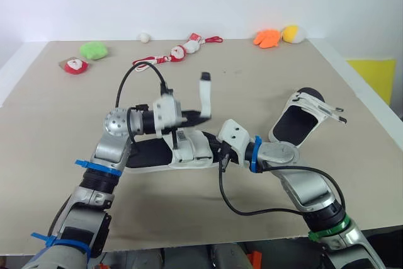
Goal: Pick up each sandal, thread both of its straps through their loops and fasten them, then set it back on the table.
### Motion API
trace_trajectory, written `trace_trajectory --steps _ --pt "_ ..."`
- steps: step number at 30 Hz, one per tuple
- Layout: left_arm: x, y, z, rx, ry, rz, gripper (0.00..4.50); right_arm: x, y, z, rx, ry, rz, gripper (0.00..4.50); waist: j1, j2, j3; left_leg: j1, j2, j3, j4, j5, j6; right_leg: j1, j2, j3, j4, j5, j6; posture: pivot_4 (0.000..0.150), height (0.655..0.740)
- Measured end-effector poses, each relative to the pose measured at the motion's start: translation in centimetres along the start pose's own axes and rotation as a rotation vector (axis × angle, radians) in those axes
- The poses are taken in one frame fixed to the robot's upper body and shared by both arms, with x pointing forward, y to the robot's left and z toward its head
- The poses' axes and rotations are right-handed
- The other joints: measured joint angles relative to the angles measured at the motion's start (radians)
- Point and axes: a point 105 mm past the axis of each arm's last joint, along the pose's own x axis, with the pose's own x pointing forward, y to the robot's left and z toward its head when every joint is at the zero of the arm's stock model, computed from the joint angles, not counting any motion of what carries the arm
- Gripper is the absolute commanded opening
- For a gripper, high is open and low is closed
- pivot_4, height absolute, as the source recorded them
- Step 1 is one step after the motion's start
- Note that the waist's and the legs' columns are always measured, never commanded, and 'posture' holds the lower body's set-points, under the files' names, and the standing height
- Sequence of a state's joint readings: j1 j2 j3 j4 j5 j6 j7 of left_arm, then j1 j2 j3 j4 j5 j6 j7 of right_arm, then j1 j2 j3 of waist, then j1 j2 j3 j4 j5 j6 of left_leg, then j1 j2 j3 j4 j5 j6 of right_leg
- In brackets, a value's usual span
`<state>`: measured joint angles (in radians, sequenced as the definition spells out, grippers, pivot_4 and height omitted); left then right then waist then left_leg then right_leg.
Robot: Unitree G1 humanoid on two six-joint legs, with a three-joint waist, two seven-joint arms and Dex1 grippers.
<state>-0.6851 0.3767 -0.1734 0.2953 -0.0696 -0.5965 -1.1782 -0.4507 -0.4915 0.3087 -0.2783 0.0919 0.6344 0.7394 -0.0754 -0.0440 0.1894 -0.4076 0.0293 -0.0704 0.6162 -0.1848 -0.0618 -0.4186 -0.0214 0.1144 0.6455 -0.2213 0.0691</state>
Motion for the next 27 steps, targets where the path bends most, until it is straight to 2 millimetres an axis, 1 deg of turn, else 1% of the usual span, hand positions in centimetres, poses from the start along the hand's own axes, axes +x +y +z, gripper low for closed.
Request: trace_trajectory --steps 1,2,5,7,9,11,14,15,16,17,21,22,23,24,25,26,27 --pt "0.0 -0.3 0.1 0.051 0.0 -0.013 0.04 0.0 0.0 0.0 -0.001 0.0 0.0 0.0 0.0 0.0 0.0 0.0 0.0 0.0 0.0 0.0 0.0 0.0 0.0 0.0 0.0 0.0 -0.001 0.15 0.74" --pt "0.0 -0.7 0.2 0.169 -0.011 -0.024 0.04 0.0 0.0 0.0 -0.001 0.0 -0.001 0.0 0.001 0.0 0.0 0.0 0.0 0.0 0.001 0.0 0.0 0.0 0.0 0.0 0.0 0.0 -0.001 0.15 0.74" --pt "-0.6 -1.4 0.4 0.404 -0.041 -0.054 0.04 0.0 0.0 0.1 -0.004 -0.005 0.001 0.0 0.001 0.0 0.0 0.0 0.0 0.0 0.001 0.0 0.0 0.0 0.0 0.0 0.0 0.0 0.0 0.15 0.74" --pt "-0.9 -2.1 0.5 0.517 -0.064 -0.084 0.04 0.1 0.1 0.2 -0.009 -0.007 0.006 0.0 0.001 0.0 0.0 0.0 0.0 0.0 0.001 0.0 0.0 0.0 0.0 0.0 0.0 0.001 0.002 0.15 0.74" --pt "-1.0 -2.9 0.5 0.591 -0.095 -0.107 0.04 0.1 0.1 0.3 -0.012 -0.008 0.011 0.0 0.001 0.0 0.0 -0.001 0.0 0.0 0.001 -0.001 0.001 0.0 -0.001 0.0 0.0 0.0 0.003 0.15 0.74" --pt "-1.3 -3.3 0.4 0.621 -0.11 -0.101 0.04 0.1 0.1 0.3 -0.013 -0.008 0.014 0.0 0.001 0.0 0.0 -0.001 0.0 0.0 0.001 -0.001 0.002 0.0 -0.001 0.0 0.0 0.0 0.003 0.15 0.74" --pt "-1.4 -3.3 0.4 0.643 -0.118 -0.083 0.04 0.2 0.1 0.4 -0.014 -0.008 0.021 0.0 0.001 0.0 0.0 -0.001 0.0 0.0 0.001 -0.002 0.003 0.0 0.0 0.0 0.0 0.0 0.004 0.15 0.74" --pt "-1.5 -3.2 0.4 0.651 -0.116 -0.074 0.63 0.2 0.1 0.4 -0.014 -0.007 0.023 0.0 0.001 0.0 0.0 -0.001 0.0 0.0 0.001 -0.002 0.003 0.0 0.0 0.0 0.0 0.0 0.004 0.15 0.74" --pt "-1.5 -3.1 0.4 0.652 -0.117 -0.072 0.69 0.2 0.1 0.4 -0.014 -0.006 0.023 0.0 0.001 0.0 0.0 -0.001 0.0 0.0 0.001 -0.001 0.003 0.0 0.0 0.0 0.0 0.0 0.004 0.15 0.74" --pt "-1.6 -2.9 0.6 0.656 -0.126 -0.046 1.14 0.3 0.0 0.1 -0.008 0.001 0.025 0.0 0.001 0.0 0.0 -0.001 0.0 0.0 0.001 -0.001 0.003 0.001 -0.001 0.0 0.0 0.0 0.004 0.15 0.74" --pt "-2.1 -2.0 0.7 0.644 -0.106 0.003 2.11 0.3 0.0 0.1 -0.008 0.003 0.025 0.0 0.001 0.0 0.0 0.0 0.0 0.0 0.002 -0.001 0.003 0.001 -0.001 0.0 0.0 0.001 0.005 0.15 0.74" --pt "-2.4 -1.8 0.8 0.641 -0.095 0.011 2.52 0.3 0.0 0.1 -0.008 0.003 0.025 0.0 0.001 0.0 0.0 0.0 0.0 0.0 0.002 -0.001 0.003 0.001 -0.001 0.0 0.0 0.001 0.006 0.15 0.74" --pt "-2.4 -1.7 0.8 0.643 -0.094 0.012 2.74 0.3 0.0 0.1 -0.008 0.003 0.025 0.0 0.001 0.0 0.0 0.0 0.0 0.0 0.002 -0.001 0.003 0.002 -0.001 0.0 0.0 0.001 0.006 0.15 0.74" --pt "-2.5 -1.5 1.0 0.641 -0.091 0.022 3.15 0.3 0.0 0.1 -0.008 0.003 0.026 0.0 0.001 0.0 0.0 0.0 0.0 0.0 0.002 -0.001 0.003 0.002 -0.001 0.0 0.0 0.001 0.006 0.15 0.74" --pt "-2.7 -1.5 1.1 0.635 -0.086 0.027 3.39 0.4 0.1 0.2 -0.009 0.002 0.029 0.0 -0.001 0.0 0.0 0.0 0.0 0.0 0.002 -0.001 0.003 0.001 -0.001 0.0 0.0 0.001 0.006 0.15 0.74" --pt "-3.0 -1.5 1.3 0.624 -0.077 0.04 3.93 0.4 0.1 0.2 -0.009 0.001 0.03 0.0 -0.002 0.0 0.0 0.0 0.0 0.0 0.002 -0.001 0.003 0.001 -0.001 0.0 0.001 0.001 0.005 0.15 0.74" --pt "-3.2 -1.4 1.4 0.614 -0.07 0.049 4.27 0.4 0.1 0.2 -0.009 0.001 0.031 0.0 -0.002 0.0 0.0 0.0 0.0 0.0 0.002 -0.001 0.003 0.001 -0.001 0.0 0.001 0.0 0.005 0.15 0.74"
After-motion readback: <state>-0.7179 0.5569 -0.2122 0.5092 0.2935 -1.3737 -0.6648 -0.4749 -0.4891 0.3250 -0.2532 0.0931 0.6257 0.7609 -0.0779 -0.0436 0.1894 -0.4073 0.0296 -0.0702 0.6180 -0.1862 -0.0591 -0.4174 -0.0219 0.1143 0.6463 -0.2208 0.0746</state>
